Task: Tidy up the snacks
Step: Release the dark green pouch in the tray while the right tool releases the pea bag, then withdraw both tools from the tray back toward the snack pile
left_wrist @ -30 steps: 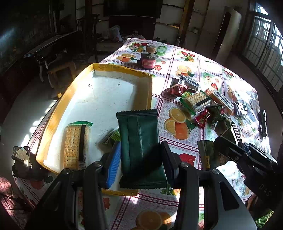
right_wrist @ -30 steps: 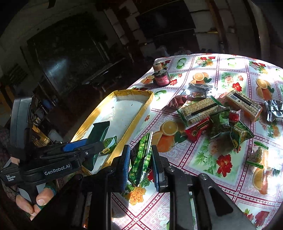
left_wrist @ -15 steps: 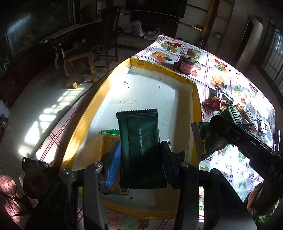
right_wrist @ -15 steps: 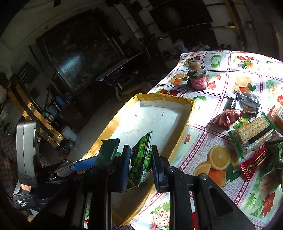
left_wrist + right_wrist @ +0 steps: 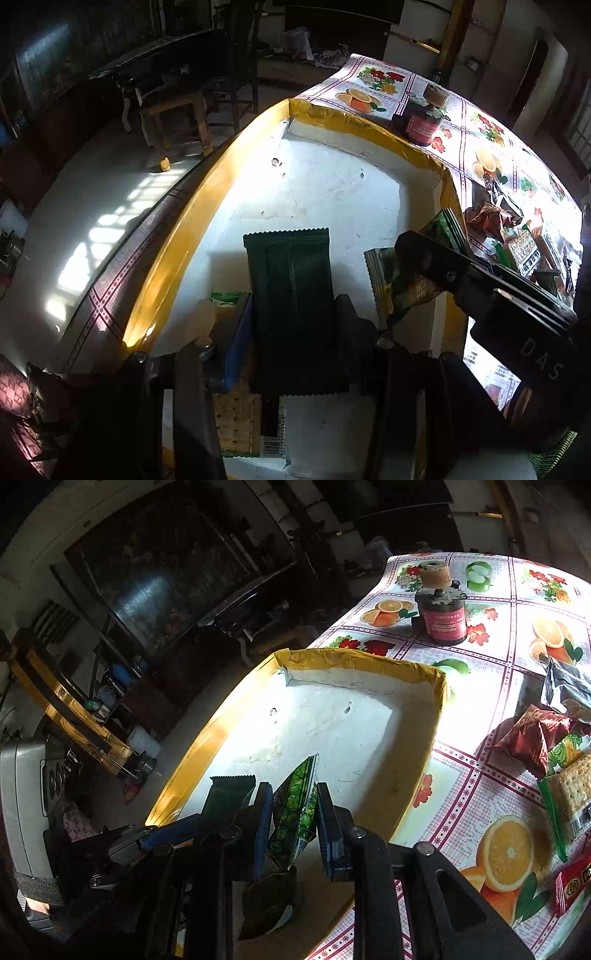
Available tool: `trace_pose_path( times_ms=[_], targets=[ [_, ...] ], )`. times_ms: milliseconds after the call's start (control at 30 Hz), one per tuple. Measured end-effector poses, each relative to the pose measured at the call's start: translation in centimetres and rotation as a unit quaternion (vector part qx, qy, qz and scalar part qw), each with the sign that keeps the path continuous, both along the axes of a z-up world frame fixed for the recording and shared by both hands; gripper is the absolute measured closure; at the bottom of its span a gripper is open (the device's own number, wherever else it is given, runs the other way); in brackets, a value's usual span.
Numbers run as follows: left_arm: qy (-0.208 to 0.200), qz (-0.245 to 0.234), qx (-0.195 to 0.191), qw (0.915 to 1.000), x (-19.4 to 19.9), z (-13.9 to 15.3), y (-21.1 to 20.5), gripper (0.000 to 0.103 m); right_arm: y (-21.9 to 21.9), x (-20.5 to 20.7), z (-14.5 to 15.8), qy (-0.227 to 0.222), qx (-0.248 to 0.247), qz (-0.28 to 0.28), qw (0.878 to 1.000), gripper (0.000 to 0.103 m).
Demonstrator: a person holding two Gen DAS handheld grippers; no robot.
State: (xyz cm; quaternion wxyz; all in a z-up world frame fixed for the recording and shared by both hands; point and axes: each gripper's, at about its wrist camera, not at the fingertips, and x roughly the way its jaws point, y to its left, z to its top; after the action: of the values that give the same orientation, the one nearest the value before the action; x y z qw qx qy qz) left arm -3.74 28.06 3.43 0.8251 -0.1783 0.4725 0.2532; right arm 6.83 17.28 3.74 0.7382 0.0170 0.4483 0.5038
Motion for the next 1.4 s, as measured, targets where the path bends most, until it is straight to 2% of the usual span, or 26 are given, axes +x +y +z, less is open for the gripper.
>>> trace_pose_path(
  times_ms=[233, 300, 467, 567, 667, 767, 833, 933, 1033, 1133, 1167, 1233, 1267, 1300, 1333, 1400],
  targets=[
    [0.004, 0.01, 0.003, 0.9999, 0.0, 0.0, 0.2, 0.056, 0.0, -0.2, -0.2, -0.012, -0.021, 0.001, 1.0, 0.077],
    [0.005, 0.012, 0.002, 0.9999, -0.1, 0.1, 0.2, 0.056, -0.1, -0.3, 0.0, -0.022, -0.024, -0.002, 0.999, 0.068],
    [-0.006, 0.026, -0.006, 0.9996, -0.9, 1.0, 0.0, 0.056, -1.6, -0.6, 1.1, -0.035, -0.011, -0.015, 0.999, 0.055],
    [-0.02, 0.033, -0.013, 0.9992, -1.4, 1.9, -0.6, 0.056, -4.2, -0.6, 1.9, -0.029, 0.023, -0.036, 0.999, 0.04],
    [-0.034, 0.021, -0.014, 0.9991, -1.6, 3.1, -2.2, 0.056, -8.0, -0.7, 2.7, -0.01, 0.08, -0.064, 0.995, 0.031],
    [-0.045, 0.002, -0.016, 0.9989, -1.5, 4.1, -4.5, 0.056, -12.7, -1.0, 3.2, 0.012, 0.162, -0.099, 0.982, 0.022],
    [-0.053, -0.01, -0.023, 0.9983, -1.4, 4.4, -6.3, 0.055, -15.8, -1.4, 3.5, 0.015, 0.197, -0.133, 0.971, 0.021],
    [-0.058, -0.032, -0.03, 0.9974, -1.1, 4.6, -9.3, 0.055, -20.2, -2.1, 4.1, 0.016, 0.242, -0.183, 0.953, 0.02],
    [-0.054, -0.067, -0.035, 0.9957, -0.5, 4.5, -12.4, 0.054, -25.2, -3.0, 4.4, 0.018, 0.291, -0.249, 0.924, 0.019],
    [-0.051, -0.094, -0.032, 0.9938, -0.3, 4.6, -15.0, 0.054, -30.6, -4.1, 4.5, 0.04, 0.377, -0.283, 0.881, 0.015],
    [-0.05, -0.102, -0.031, 0.993, -0.2, 4.7, -15.7, 0.054, -32.3, -4.4, 4.4, 0.051, 0.414, -0.288, 0.862, 0.014],
    [-0.048, -0.114, -0.028, 0.9919, -0.1, 4.8, -16.9, 0.054, -35.7, -5.2, 4.3, 0.068, 0.505, -0.282, 0.813, 0.012],
    [-0.048, -0.119, -0.028, 0.9913, 0.0, 4.8, -17.4, 0.054, -37.1, -5.6, 4.6, 0.066, 0.534, -0.281, 0.794, 0.009],
    [-0.047, -0.124, -0.027, 0.9907, 0.0, 4.9, -17.9, 0.054, -38.5, -6.2, 5.2, 0.052, 0.555, -0.278, 0.782, 0.007],
    [-0.046, -0.129, -0.025, 0.9902, 0.0, 4.9, -18.3, 0.054, -39.5, -6.7, 5.9, 0.034, 0.572, -0.266, 0.776, 0.007],
    [-0.045, -0.136, -0.022, 0.9894, 0.1, 4.9, -19.0, 0.054, -41.6, -7.6, 7.7, 0.008, 0.592, -0.243, 0.769, 0.004]
  ],
)
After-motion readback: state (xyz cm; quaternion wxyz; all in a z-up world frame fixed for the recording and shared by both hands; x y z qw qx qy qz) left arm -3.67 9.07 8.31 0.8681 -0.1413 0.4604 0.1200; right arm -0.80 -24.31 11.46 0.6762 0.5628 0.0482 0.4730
